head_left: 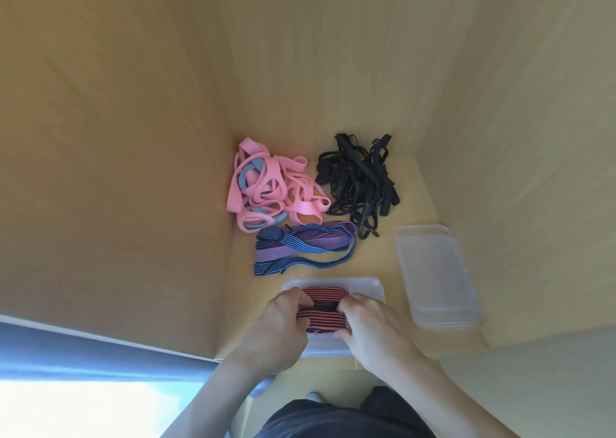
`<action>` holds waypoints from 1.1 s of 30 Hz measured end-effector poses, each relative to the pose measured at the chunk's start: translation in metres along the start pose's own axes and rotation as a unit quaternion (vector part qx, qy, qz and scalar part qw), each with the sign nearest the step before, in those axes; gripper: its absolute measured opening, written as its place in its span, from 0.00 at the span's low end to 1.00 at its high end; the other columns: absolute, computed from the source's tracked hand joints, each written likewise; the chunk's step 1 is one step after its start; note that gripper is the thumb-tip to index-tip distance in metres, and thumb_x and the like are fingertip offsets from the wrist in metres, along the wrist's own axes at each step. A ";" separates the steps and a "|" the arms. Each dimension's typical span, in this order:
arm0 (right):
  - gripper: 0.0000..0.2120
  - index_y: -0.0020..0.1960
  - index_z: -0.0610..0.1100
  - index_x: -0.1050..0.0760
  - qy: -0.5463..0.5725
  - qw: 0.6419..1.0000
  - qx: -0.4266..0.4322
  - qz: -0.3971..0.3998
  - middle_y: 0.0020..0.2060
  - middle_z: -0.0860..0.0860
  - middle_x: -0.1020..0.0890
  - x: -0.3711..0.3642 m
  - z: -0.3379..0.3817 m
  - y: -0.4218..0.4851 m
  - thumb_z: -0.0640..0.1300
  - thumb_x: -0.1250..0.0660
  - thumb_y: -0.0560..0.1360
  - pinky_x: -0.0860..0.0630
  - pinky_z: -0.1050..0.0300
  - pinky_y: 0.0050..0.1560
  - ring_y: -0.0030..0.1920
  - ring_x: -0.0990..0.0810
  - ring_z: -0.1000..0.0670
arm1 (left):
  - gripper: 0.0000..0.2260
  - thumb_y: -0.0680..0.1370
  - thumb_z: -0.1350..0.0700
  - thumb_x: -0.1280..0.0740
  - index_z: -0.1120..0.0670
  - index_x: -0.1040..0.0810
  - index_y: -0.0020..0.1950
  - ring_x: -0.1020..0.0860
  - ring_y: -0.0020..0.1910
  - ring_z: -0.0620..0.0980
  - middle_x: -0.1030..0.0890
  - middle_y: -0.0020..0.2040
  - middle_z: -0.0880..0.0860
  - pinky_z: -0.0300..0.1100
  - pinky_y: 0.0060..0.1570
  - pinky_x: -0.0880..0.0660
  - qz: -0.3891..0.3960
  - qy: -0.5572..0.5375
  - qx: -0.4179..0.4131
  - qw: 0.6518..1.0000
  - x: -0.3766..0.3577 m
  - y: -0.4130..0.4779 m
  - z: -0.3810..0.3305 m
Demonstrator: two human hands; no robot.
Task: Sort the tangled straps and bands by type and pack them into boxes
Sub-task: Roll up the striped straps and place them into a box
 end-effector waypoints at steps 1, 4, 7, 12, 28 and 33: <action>0.11 0.55 0.49 0.25 -0.001 1.000 0.001 0.001 0.51 0.53 0.21 0.000 0.000 0.000 0.53 0.31 0.77 0.31 0.57 0.41 0.51 0.20 0.49 | 0.11 0.80 0.61 0.38 0.48 0.25 0.58 0.19 0.51 0.49 0.21 0.56 0.47 0.41 0.51 0.25 -0.014 0.021 -0.004 1.000 -0.001 -0.001 -0.001; 0.11 0.55 0.48 0.25 -0.005 1.000 0.002 0.001 0.51 0.53 0.20 0.000 0.001 0.001 0.53 0.31 0.78 0.30 0.57 0.41 0.51 0.20 0.49 | 0.11 0.80 0.58 0.37 0.48 0.25 0.61 0.21 0.53 0.49 0.20 0.57 0.46 0.41 0.52 0.26 -0.070 0.092 -0.022 0.993 0.001 -0.005 -0.002; 0.11 0.56 0.48 0.25 -0.003 1.000 0.002 -0.001 0.52 0.53 0.20 0.000 0.001 0.002 0.52 0.32 0.78 0.26 0.56 0.44 0.52 0.19 0.49 | 0.09 0.80 0.55 0.35 0.45 0.25 0.59 0.21 0.52 0.46 0.23 0.58 0.41 0.40 0.51 0.27 -0.110 0.138 -0.057 0.983 0.004 -0.009 -0.005; 0.12 0.57 0.49 0.24 0.004 1.000 -0.002 -0.008 0.51 0.54 0.20 0.001 0.003 0.002 0.55 0.32 0.78 0.23 0.55 0.46 0.50 0.19 0.50 | 0.06 0.77 0.53 0.31 0.44 0.21 0.53 0.27 0.59 0.44 0.28 0.58 0.41 0.37 0.49 0.26 -0.143 0.199 -0.106 0.964 0.012 -0.009 -0.004; 0.15 0.57 0.48 0.25 -0.016 1.000 0.008 -0.013 0.53 0.52 0.21 0.010 0.011 0.004 0.57 0.33 0.78 0.24 0.54 0.51 0.53 0.21 0.49 | 0.14 0.80 0.55 0.32 0.41 0.24 0.63 0.38 0.75 0.35 0.38 0.77 0.34 0.30 0.68 0.39 -0.057 0.135 -0.172 0.974 0.020 0.004 0.020; 0.15 0.58 0.47 0.26 -0.017 1.000 0.002 -0.008 0.54 0.52 0.21 0.011 0.012 0.006 0.56 0.34 0.78 0.25 0.54 0.51 0.53 0.21 0.48 | 0.18 0.80 0.54 0.32 0.41 0.26 0.69 0.37 0.74 0.36 0.39 0.77 0.33 0.35 0.70 0.36 -0.065 0.152 -0.171 0.971 0.019 0.007 0.023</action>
Point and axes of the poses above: each hand's wrist, its own y-axis towards the middle knuckle, its own x-axis out of the back of the hand, z = x × y, the point moved 3 cm from there along y, towards the middle knuckle
